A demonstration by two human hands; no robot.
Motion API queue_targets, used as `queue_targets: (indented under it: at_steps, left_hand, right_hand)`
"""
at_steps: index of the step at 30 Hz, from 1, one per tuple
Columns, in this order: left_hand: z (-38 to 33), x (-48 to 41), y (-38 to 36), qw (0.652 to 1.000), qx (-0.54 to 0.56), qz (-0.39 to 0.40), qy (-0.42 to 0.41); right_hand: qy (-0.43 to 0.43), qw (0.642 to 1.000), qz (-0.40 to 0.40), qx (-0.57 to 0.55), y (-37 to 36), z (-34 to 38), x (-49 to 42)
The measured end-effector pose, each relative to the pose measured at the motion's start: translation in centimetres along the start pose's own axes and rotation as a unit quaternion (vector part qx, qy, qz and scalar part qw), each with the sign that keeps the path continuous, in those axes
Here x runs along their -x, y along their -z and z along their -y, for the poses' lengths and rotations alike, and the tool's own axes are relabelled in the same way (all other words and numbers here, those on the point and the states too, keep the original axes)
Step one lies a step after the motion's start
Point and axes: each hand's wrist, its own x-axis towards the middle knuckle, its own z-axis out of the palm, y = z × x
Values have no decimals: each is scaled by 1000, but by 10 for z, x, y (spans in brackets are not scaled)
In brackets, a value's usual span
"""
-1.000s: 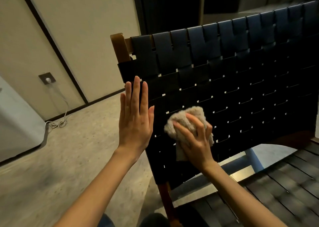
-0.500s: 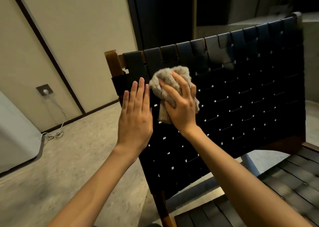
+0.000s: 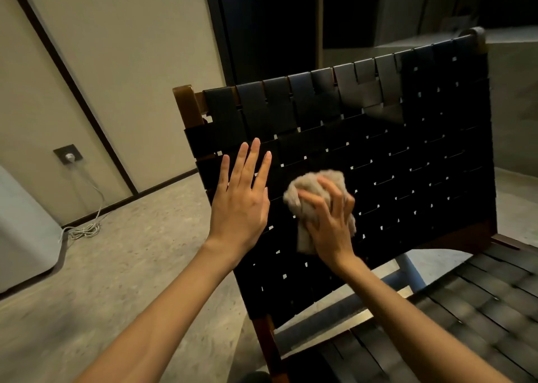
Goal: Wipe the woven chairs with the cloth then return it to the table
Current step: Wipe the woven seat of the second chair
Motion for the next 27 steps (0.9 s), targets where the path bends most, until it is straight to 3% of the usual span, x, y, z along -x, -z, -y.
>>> queue_targets:
  at_steps: [6,9,13,21,27]
  left_hand:
    - [8,-17,6,1000,6,2,-12]
    - [6,-25,3,1000,-12,8,-23]
    - [1,-25,-3,1000,-9,4,-26]
    - [-20,-9,-21,998,-54,1,-31]
    - [-23,-8,-20,996,-78,9,-38]
  right_hand:
    - [-35,998,-37,-46,-5,23,-148]
    - [-34,997,-55,-48,-8,23,-172]
    - [-13,997,-70,-24,-11,4,-117]
    - [11,998,-4,55,3,-62,60]
    - [-39,998,19,36,14,-56,45]
